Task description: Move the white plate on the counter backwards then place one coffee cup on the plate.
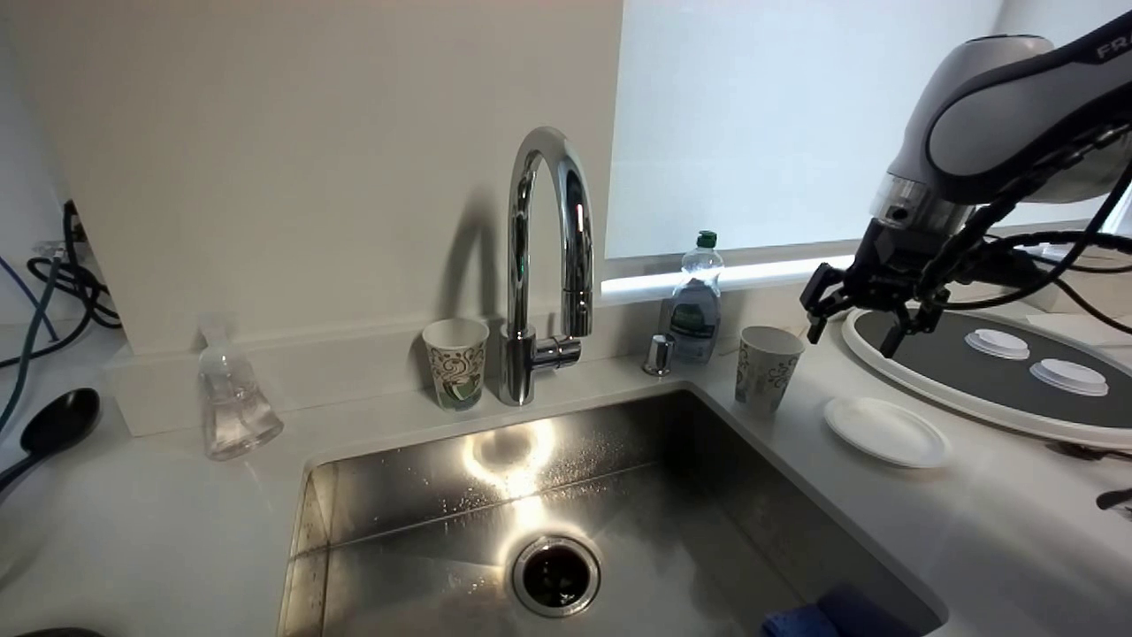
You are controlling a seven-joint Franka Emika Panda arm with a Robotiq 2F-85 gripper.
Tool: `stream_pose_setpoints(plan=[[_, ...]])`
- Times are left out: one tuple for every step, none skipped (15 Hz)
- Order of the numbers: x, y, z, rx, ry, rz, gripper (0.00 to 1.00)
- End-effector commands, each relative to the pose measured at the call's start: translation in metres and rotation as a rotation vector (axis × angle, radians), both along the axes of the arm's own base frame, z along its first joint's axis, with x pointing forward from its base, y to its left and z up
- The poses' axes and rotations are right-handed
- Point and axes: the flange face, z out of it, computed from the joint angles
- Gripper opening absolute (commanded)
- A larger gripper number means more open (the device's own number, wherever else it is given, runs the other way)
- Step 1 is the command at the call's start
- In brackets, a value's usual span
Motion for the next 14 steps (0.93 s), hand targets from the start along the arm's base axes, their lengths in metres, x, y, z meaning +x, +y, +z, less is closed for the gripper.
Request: stream_pose_setpoints(plan=[[0.015, 0.012, -0.010, 0.023, -0.027, -0.076, 1.00], [0.019, 0.014, -0.013, 0.024, -0.042, -0.091, 1.00], [0.022, 0.015, -0.015, 0.027, -0.057, -0.103, 1.00], [0.025, 0.016, -0.017, 0.024, -0.080, -0.119, 1.00], [0.028, 0.017, -0.019, 0.026, -0.092, -0.128, 1.00], [0.030, 0.017, -0.021, 0.026, -0.105, -0.138, 1.00], [0.032, 0.017, -0.024, 0.023, -0.118, -0.148, 1.00], [0.034, 0.017, -0.027, 0.023, -0.126, -0.154, 0.90], [0.035, 0.017, -0.029, 0.025, -0.134, -0.159, 0.75], [0.036, 0.017, -0.030, 0.027, -0.138, -0.166, 0.66], [0.037, 0.017, -0.031, 0.028, -0.145, -0.172, 0.58], [0.038, 0.017, -0.032, 0.028, -0.150, -0.174, 0.49], [0.038, 0.017, -0.033, 0.030, -0.154, -0.176, 0.42], [0.038, 0.017, -0.033, 0.031, -0.159, -0.178, 0.35]])
